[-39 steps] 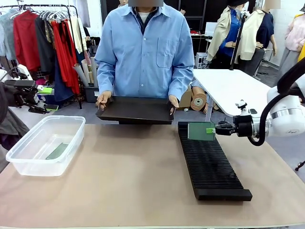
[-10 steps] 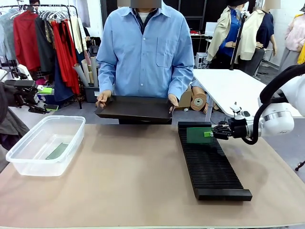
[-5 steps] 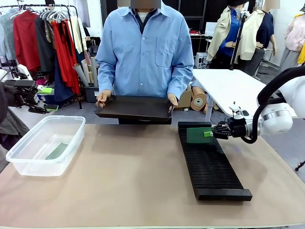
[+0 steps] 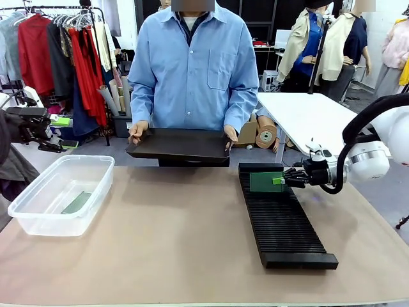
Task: Sort PCBs into racks and boxes based on the side picked up.
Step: If the short side of the Blank PCB is picked up, insert it into the PCB Rack ; if the long side is picked up, place it in the Organizing box.
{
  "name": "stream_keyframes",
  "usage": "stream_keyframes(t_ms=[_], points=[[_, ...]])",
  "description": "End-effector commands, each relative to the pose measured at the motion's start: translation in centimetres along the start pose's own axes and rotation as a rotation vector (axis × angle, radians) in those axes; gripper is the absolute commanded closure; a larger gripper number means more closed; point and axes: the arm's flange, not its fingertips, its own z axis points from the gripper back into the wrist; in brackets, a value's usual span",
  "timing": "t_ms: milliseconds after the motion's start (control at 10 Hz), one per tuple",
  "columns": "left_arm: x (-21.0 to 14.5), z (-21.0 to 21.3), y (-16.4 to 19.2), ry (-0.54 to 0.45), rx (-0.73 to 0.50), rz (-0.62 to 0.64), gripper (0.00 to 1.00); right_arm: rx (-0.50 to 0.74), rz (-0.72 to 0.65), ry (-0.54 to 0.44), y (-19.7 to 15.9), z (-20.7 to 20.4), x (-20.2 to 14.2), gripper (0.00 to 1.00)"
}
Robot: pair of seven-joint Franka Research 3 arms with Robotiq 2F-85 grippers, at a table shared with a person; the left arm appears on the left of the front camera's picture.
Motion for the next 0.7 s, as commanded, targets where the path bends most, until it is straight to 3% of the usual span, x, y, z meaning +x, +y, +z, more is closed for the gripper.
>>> stream_keyframes(t_ms=[0, 200, 300, 600], points=[[-0.02, 0.01, -0.21, 0.000, -0.002, -0.003, 0.00, 0.002, -0.052, 0.003, -1.08, 0.21, -0.75, 1.00], [-0.02, 0.01, -0.21, 0.000, -0.002, -0.003, 0.00, 0.015, -0.073, -0.014, -0.99, 0.51, -0.70, 0.96], [-0.02, 0.01, -0.21, 0.000, -0.002, -0.003, 0.00, 0.021, -0.082, -0.021, -0.92, 0.63, -0.56, 0.81], [-0.02, 0.01, -0.21, 0.000, -0.002, -0.003, 0.00, 0.012, -0.091, -0.066, -0.65, 1.08, 0.05, 0.21]])
